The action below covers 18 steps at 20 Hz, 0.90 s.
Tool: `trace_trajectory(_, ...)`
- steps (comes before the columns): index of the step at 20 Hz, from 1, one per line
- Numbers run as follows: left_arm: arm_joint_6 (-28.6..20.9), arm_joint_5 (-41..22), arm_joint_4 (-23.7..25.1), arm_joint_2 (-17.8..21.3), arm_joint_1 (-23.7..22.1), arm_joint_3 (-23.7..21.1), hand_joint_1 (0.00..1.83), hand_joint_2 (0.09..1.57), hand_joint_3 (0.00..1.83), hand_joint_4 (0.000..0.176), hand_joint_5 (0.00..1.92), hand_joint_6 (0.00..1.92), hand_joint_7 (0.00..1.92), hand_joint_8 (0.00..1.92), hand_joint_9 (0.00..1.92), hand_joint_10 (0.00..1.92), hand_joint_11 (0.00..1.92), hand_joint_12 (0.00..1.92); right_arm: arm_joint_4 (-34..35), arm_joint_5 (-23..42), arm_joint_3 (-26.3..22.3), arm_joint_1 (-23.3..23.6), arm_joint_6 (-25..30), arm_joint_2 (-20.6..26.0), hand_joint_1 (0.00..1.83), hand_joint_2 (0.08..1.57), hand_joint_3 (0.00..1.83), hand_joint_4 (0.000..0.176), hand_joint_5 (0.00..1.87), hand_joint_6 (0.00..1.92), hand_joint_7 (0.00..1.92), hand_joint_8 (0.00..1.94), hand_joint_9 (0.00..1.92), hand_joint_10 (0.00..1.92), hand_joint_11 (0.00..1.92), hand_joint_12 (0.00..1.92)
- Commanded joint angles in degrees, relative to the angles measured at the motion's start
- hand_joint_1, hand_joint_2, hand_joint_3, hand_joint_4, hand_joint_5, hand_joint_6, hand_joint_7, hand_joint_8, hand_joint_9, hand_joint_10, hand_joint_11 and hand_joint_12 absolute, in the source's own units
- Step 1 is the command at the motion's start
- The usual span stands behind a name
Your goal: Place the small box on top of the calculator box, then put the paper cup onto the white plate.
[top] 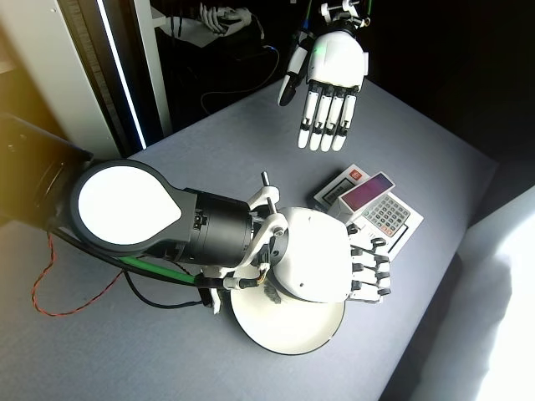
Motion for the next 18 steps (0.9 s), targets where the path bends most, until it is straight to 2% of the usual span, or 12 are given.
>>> trace_trajectory(1, -0.3, -5.0, -1.2, 0.7, -0.6, 0.0, 0.22, 1.3, 0.0, 0.0, 0.34, 0.01, 0.42, 0.01, 0.4, 0.01, 0.11, 0.6, 1.5, 2.8, -0.3, 0.2, 0.2, 1.0, 0.85, 0.99, 0.0, 0.0, 0.0, 0.0, 0.0, 0.0, 0.0, 0.0, 0.0, 0.29)
trace_trajectory(3, -0.3, -5.0, -1.2, 0.7, -0.6, 0.0, 0.25, 1.29, 0.0, 0.0, 0.34, 0.01, 0.42, 0.0, 0.39, 0.0, 0.11, 0.6, 1.5, 2.8, -1.5, 0.2, 0.1, 1.7, 0.86, 0.98, 0.0, 0.0, 0.0, 0.0, 0.0, 0.0, 0.0, 0.0, 0.0, 0.31)
trace_trajectory(4, -0.3, -5.0, -1.2, 0.7, -0.6, 0.0, 0.26, 1.3, 0.0, 0.0, 0.33, 0.0, 0.41, 0.0, 0.38, 0.0, 0.09, 0.59, 1.5, 2.9, -2.0, 0.2, 0.1, 2.1, 0.84, 0.97, 0.0, 0.0, 0.0, 0.0, 0.0, 0.0, 0.0, 0.0, 0.0, 0.24)
trace_trajectory(6, -0.3, -5.0, -1.2, 0.8, -0.7, 0.0, 0.24, 1.3, 0.0, 0.0, 0.32, 0.0, 0.4, 0.0, 0.38, 0.0, 0.09, 0.59, 1.5, 3.9, -3.0, 0.5, 0.1, 3.0, 0.84, 0.96, 0.0, 0.0, 0.0, 0.0, 0.0, 0.0, 0.0, 0.0, 0.0, 0.22)
trace_trajectory(7, -0.3, -5.0, -1.1, 0.8, -0.7, 0.0, 0.26, 1.3, 0.0, 0.0, 0.33, 0.0, 0.41, 0.0, 0.38, 0.0, 0.1, 0.59, 1.5, 4.9, -3.5, 0.7, 0.1, 3.5, 0.8, 0.94, 0.0, 0.0, 0.0, 0.0, 0.0, 0.0, 0.0, 0.0, 0.0, 0.12)
trace_trajectory(9, -0.3, -5.0, -1.1, 0.8, -0.7, 0.0, 0.22, 1.3, 0.0, 0.0, 0.33, 0.0, 0.41, 0.0, 0.39, 0.0, 0.1, 0.59, 1.5, 8.3, -5.2, 1.5, 0.0, 4.9, 0.77, 0.92, 0.0, 0.0, 0.0, 0.0, 0.0, 0.0, 0.0, 0.0, 0.0, 0.1)
trace_trajectory(12, -0.3, -5.0, -1.0, 0.9, -0.7, 0.0, 0.22, 1.3, 0.0, 0.0, 0.31, 0.0, 0.39, 0.0, 0.37, 0.0, 0.08, 0.58, 1.5, 10.1, -9.0, 1.9, -4.0, 7.2, 0.78, 0.92, 0.0, 0.0, 0.0, 0.0, 0.0, 0.0, 0.0, 0.0, 0.0, 0.12)
trace_trajectory(13, -0.3, -5.0, -0.9, 0.9, -0.7, 0.0, 0.25, 1.29, 0.0, 0.0, 0.34, 0.0, 0.43, 0.0, 0.41, 0.0, 0.14, 0.57, 1.5, 11.2, -10.2, 1.8, -5.3, 8.1, 0.78, 0.92, 0.0, 0.0, 0.0, 0.0, 0.0, 0.0, 0.0, 0.0, 0.0, 0.1)
trace_trajectory(15, -0.3, -5.0, -0.8, 0.9, -0.6, 0.0, 0.23, 1.29, 0.0, 0.0, 0.34, 0.0, 0.43, 0.0, 0.41, 0.0, 0.14, 0.56, 1.7, 12.6, -11.2, 1.8, -5.5, 9.2, 0.76, 0.93, 0.0, 0.0, 0.0, 0.0, 0.0, 0.0, 0.0, 0.0, 0.0, 0.11)
trace_trajectory(16, -0.3, -5.0, -0.8, 0.9, -0.5, 0.0, 0.23, 1.29, 0.0, 0.0, 0.34, 0.0, 0.43, 0.0, 0.41, 0.0, 0.14, 0.56, 4.1, 13.6, -11.6, 1.4, -7.3, 10.0, 0.76, 0.93, 0.0, 0.0, 0.0, 0.0, 0.0, 0.0, 0.0, 0.0, 0.0, 0.11)
trace_trajectory(17, -0.3, -5.0, -0.8, 1.0, -0.2, 0.0, 0.24, 1.29, 0.0, 0.0, 0.33, 0.0, 0.41, 0.0, 0.39, 0.0, 0.12, 0.56, 10.1, 17.3, -12.6, 0.8, -12.3, 11.6, 0.81, 0.94, 0.01, 0.0, 0.0, 0.0, 0.0, 0.0, 0.0, 0.0, 0.0, 0.07)
trace_trajectory(18, -0.3, -5.0, -0.8, 1.0, -0.1, 0.0, 0.24, 1.29, 0.0, 0.0, 0.33, 0.0, 0.41, 0.0, 0.39, 0.0, 0.12, 0.56, 12.5, 19.6, -13.3, 0.4, -14.7, 12.6, 0.81, 0.94, 0.01, 0.0, 0.0, 0.0, 0.0, 0.0, 0.0, 0.0, 0.0, 0.07)
